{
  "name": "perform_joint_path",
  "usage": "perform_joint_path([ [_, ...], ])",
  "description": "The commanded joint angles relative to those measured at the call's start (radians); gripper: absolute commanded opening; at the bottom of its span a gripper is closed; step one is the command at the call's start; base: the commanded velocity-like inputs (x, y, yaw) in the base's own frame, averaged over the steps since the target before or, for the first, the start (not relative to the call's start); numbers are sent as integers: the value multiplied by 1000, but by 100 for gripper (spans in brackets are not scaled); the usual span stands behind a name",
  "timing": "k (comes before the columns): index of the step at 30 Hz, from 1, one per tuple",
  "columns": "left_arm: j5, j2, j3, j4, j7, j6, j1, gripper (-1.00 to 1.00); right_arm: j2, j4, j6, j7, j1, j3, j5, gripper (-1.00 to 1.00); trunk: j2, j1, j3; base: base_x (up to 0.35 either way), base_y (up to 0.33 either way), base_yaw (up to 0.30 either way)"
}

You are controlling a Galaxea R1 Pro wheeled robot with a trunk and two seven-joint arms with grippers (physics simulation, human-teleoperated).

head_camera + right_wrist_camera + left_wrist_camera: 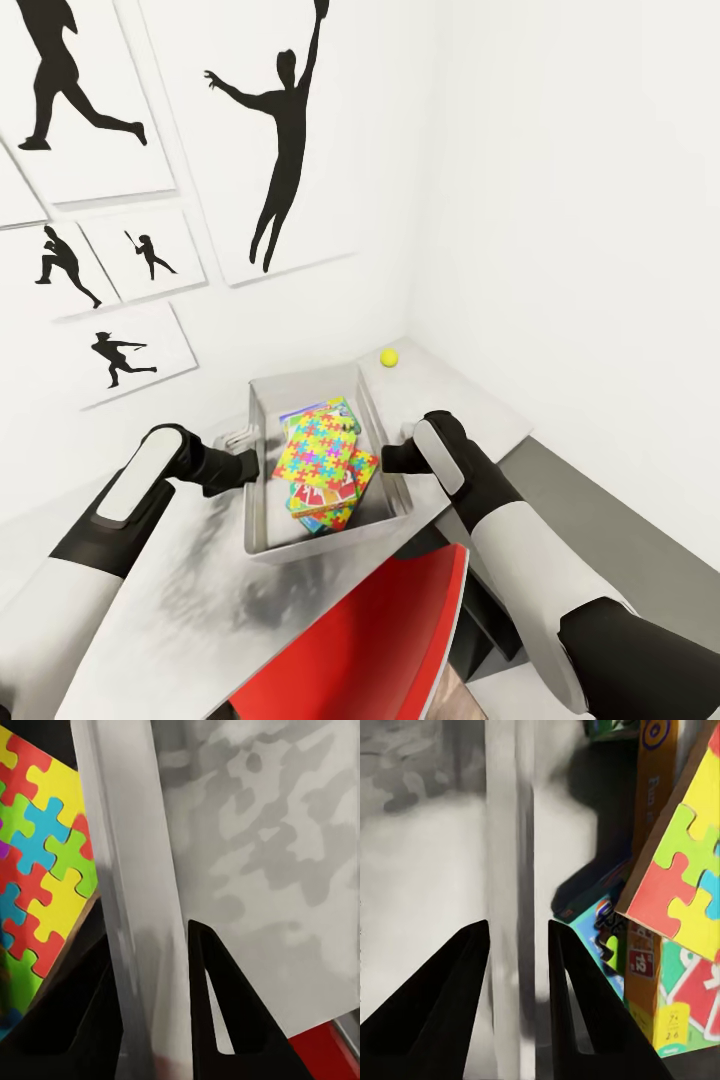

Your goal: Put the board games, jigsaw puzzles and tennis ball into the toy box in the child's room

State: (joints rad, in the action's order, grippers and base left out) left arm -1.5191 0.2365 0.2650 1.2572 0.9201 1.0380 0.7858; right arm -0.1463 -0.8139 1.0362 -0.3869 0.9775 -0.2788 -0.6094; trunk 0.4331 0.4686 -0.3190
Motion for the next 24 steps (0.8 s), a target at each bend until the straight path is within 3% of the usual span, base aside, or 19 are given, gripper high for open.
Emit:
perform_joint_path([
  [1,7,1,2,3,11,9,1,-100,1,-1,5,-13,1,-2,7,-100,2,1,-2,0,0,0],
  [15,7,1,2,5,11,9,1,-100,1,-3,5,-12,1,-2,6,-100,2,1,7,-1,0,3],
  [24,7,1,3,5,11,9,1,-100,1,-3,5,-12,1,-2,5,-100,2,1,21,-106,0,55],
])
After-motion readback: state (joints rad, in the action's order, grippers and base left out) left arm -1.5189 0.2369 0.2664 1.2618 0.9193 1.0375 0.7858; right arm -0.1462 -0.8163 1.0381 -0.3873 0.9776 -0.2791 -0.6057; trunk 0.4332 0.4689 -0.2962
